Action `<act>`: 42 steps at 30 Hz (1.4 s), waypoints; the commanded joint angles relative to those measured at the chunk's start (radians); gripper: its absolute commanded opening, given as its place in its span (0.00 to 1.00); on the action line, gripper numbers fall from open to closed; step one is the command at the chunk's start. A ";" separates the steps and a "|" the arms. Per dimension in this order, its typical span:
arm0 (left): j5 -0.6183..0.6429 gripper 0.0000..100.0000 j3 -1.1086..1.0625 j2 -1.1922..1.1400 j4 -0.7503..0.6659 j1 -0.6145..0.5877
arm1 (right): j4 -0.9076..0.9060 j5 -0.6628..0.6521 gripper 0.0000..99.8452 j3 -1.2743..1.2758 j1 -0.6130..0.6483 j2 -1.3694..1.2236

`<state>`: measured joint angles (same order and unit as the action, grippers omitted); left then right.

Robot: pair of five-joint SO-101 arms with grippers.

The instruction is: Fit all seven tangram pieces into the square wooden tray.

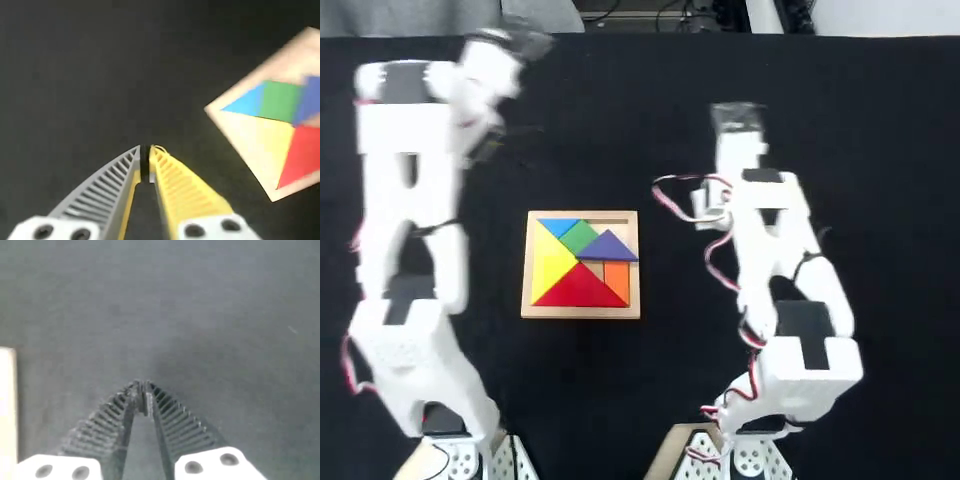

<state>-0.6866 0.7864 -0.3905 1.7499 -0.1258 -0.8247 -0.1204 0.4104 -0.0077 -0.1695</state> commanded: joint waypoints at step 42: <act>0.582 0.03 -1.940 1.062 -0.944 -0.460 | -0.384 -0.176 0.01 -0.522 0.549 -0.283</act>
<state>-0.1005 -1.1546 0.6498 0.8216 -0.5907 -1.2252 -0.3046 -0.0269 0.5708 -0.4427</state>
